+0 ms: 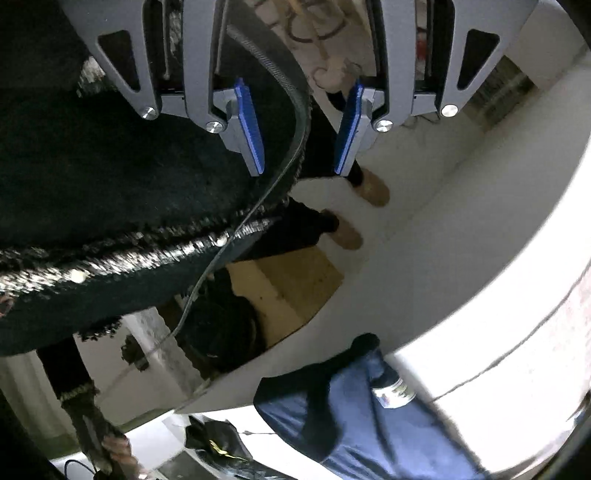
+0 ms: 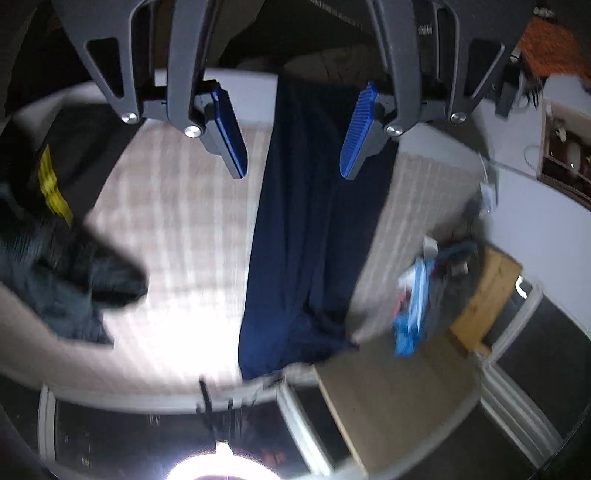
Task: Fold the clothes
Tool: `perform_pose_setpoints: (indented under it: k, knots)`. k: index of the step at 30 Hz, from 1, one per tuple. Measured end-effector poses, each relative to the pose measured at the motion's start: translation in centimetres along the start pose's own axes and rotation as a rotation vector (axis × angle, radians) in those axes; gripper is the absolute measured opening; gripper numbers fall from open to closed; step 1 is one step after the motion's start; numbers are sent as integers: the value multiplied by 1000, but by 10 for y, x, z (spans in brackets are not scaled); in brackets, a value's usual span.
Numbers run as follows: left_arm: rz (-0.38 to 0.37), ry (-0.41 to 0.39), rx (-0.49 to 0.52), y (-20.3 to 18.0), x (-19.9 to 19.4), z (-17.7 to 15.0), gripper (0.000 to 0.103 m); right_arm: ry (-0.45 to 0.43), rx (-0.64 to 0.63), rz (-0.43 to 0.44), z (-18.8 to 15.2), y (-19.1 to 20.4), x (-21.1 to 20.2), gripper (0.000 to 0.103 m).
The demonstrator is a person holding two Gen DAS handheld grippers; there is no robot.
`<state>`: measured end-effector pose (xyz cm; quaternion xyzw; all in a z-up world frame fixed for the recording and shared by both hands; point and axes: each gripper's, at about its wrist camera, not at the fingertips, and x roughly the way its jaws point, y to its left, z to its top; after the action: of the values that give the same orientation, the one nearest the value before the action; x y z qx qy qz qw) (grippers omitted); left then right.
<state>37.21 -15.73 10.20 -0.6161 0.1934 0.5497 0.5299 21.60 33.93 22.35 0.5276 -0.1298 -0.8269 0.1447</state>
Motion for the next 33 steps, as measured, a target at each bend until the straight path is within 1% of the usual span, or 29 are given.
perform_pose_setpoints:
  k: [2,4,6,8,9,11,13,15,17,20,23,24,25,27,28,29,30,32,33]
  knots:
    - [53,-39,18,4,7,16,40,52,-17,10,-25,16,31,52]
    - [126,-84,26,11,15,34,40,114,-14,34,-41,28,66,52]
    - [204,-136,56,12,21,50,40,191,-13,46,-56,40,102,52]
    - [230,-167,105,10,27,61,40,207,-68,20,-67,53,125,52]
    - [246,-175,132,9,30,64,40,200,-110,4,-71,60,131,52]
    - [276,-177,181,8,34,69,40,185,-183,2,-73,70,137,52]
    - [286,-177,227,9,35,72,40,179,-243,13,-75,77,142,52]
    - [291,-179,269,9,37,76,40,188,-318,51,-77,89,149,52]
    - [287,-194,297,8,38,79,40,196,-401,72,-78,101,155,52]
    - [282,-210,313,8,40,84,40,234,-490,65,-82,116,171,52]
    - [270,-214,308,10,42,88,39,258,-538,75,-88,123,178,50]
    - [268,-216,308,9,43,88,39,266,-563,81,-91,126,179,34]
    - [268,-217,309,6,46,90,38,277,-583,77,-94,128,180,6]
    - [274,-223,311,3,47,91,37,274,-591,72,-95,130,175,4]
    - [279,-225,309,3,48,90,34,252,-580,82,-93,129,167,4]
    - [284,-227,307,3,49,90,19,225,-563,91,-89,128,157,4]
    - [289,-231,302,3,48,90,9,198,-547,101,-85,127,147,4]
    - [291,-250,284,4,41,91,6,143,-534,108,-78,127,127,4]
    - [276,-269,274,3,32,91,6,117,-531,111,-74,127,116,4]
